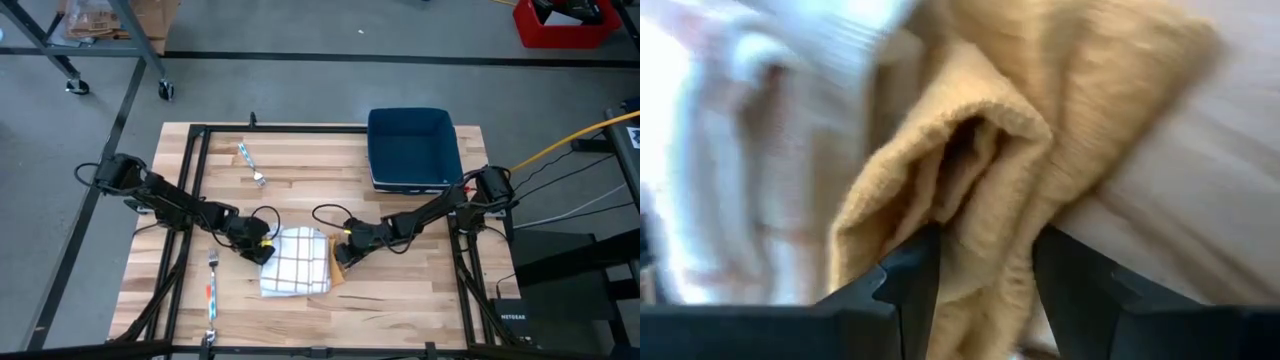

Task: Fold towel
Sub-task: Put the stacked folded towels into the blue bin

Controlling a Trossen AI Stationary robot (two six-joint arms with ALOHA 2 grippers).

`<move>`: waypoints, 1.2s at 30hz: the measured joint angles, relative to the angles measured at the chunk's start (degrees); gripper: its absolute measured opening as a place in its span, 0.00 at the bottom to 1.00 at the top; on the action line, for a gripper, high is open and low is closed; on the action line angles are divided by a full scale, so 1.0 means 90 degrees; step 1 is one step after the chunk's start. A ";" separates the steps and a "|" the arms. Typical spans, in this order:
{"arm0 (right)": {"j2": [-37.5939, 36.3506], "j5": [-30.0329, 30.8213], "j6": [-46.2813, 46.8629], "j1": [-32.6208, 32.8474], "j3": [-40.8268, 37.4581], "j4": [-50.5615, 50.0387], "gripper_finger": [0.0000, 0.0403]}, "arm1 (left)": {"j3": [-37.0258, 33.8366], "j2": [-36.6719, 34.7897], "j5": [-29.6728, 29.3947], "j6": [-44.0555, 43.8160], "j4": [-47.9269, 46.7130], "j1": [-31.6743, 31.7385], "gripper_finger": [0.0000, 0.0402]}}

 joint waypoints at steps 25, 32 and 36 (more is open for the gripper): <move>0.0804 -0.0835 -0.1830 -0.0029 0.1188 0.0134 0.06 | -0.0002 0.0030 -0.0822 -0.0066 0.1415 -0.0341 0.05; 0.0745 -0.1002 -0.2331 -0.0114 0.1467 0.0160 0.04 | 0.0186 0.0027 -0.0850 -0.0112 0.1932 -0.0339 0.06; 0.0743 -0.1311 -0.2426 -0.0330 0.1705 0.0073 0.02 | 0.0404 0.0017 -0.0880 -0.0064 0.1939 -0.0299 0.05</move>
